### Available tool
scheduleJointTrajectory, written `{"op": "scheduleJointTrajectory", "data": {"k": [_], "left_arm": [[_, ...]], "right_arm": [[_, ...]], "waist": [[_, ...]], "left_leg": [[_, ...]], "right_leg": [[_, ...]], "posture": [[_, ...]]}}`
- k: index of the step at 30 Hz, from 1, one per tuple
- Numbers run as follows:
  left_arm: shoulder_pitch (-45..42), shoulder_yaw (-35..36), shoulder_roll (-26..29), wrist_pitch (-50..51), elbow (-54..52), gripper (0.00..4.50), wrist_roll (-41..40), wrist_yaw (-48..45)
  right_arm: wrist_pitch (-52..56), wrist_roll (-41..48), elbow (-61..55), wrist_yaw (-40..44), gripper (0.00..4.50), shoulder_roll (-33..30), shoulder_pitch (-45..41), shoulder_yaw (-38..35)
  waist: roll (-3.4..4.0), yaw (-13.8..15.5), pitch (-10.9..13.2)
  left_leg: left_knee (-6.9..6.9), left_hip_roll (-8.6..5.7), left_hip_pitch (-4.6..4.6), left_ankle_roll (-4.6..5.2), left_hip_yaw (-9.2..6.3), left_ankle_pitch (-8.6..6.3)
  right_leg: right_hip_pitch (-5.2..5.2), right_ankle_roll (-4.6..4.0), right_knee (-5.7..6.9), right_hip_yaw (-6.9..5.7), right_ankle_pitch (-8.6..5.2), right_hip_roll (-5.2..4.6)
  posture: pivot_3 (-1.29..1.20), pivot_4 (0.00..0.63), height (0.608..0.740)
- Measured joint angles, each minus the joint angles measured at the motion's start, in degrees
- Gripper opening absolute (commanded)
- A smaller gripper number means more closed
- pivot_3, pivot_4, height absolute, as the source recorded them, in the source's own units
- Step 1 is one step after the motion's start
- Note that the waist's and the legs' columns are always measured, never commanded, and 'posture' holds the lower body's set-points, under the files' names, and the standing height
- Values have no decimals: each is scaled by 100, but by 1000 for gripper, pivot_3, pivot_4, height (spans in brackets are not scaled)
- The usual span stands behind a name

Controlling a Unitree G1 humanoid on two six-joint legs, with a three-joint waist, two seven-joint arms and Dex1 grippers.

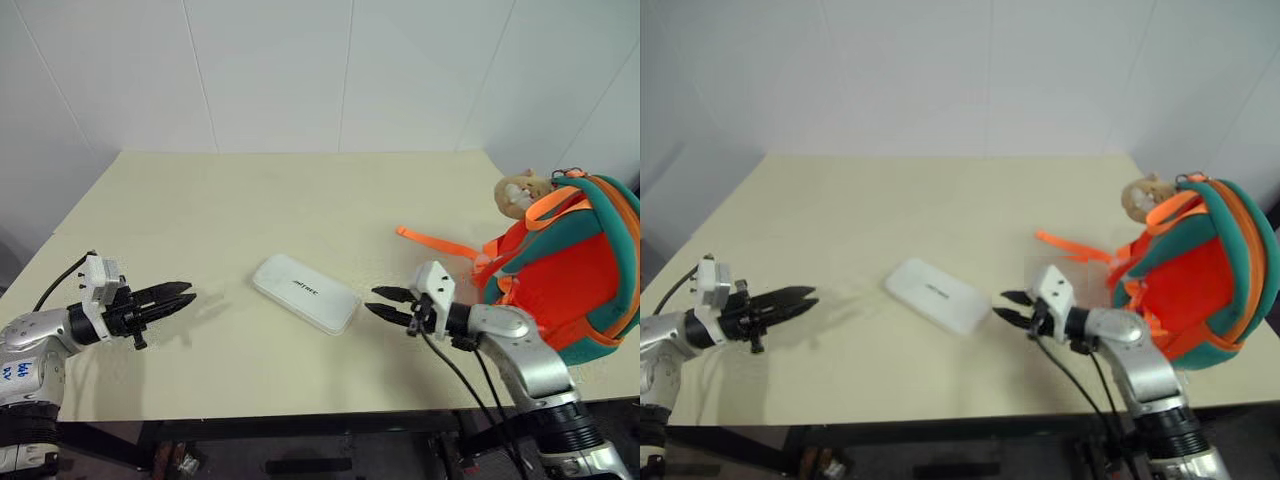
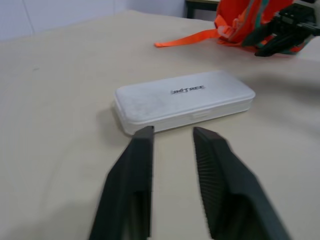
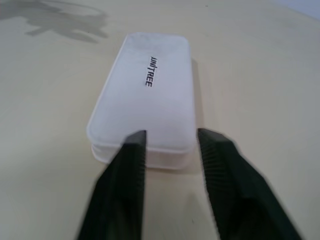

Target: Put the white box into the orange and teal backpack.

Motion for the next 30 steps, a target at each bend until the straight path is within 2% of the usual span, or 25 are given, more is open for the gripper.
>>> {"op": "scheduleJointTrajectory", "data": {"k": [1, 2, 7, 17, 23, 30], "left_arm": [[-98, -28, 0, -75, 109, 0, 55, -11], [-258, -94, -3, -179, 287, 0, 151, -24], [-1049, -408, -150, -704, 1244, 0, 588, 89], [-2556, -958, -965, -1643, 3487, 0, 1642, 1099], [-3095, -1099, -1224, -1843, 4275, 0, 2064, 1711], [-3405, -1188, -1631, -1875, 4602, 0, 2386, 2097]], "right_arm": [[31, -61, -5, -92, 282, 77, 3, 54], [99, -128, -25, -194, 24, 140, 11, 156], [505, -242, -289, -497, 24, 328, 174, 357], [1369, -259, -1115, -759, 24, 322, 502, 439], [1631, -255, -1233, -926, 24, 448, 584, 488], [1921, -259, -1347, -1224, 24, 750, 588, 613]], "waist": [[-1, 5, 0], [-2, 10, -2], [-4, 11, -3], [-13, -1, -6], [-16, 17, -7], [-18, 11, -7]], "left_leg": [[0, 0, 0, 0, 0, 0], [0, 0, 0, 0, 0, 0], [1, 0, -1, 0, 0, 0], [8, 0, -6, 3, 0, -2], [7, 0, -8, 2, 0, -2], [7, 0, -9, 2, -1, -2]], "right_leg": [[0, 0, 0, 0, 0, 0], [0, 0, 0, -1, 0, 0], [0, 2, 1, -1, 1, 1], [-1, 9, 1, -1, 4, 7], [-1, 10, -2, -1, 5, 7], [-3, 11, -2, -1, 5, 8]], "posture": [[0, 150, 740], [0, 150, 740], [0, 150, 740], [0, 150, 740], [0, 150, 740], [0, 150, 740]]}}
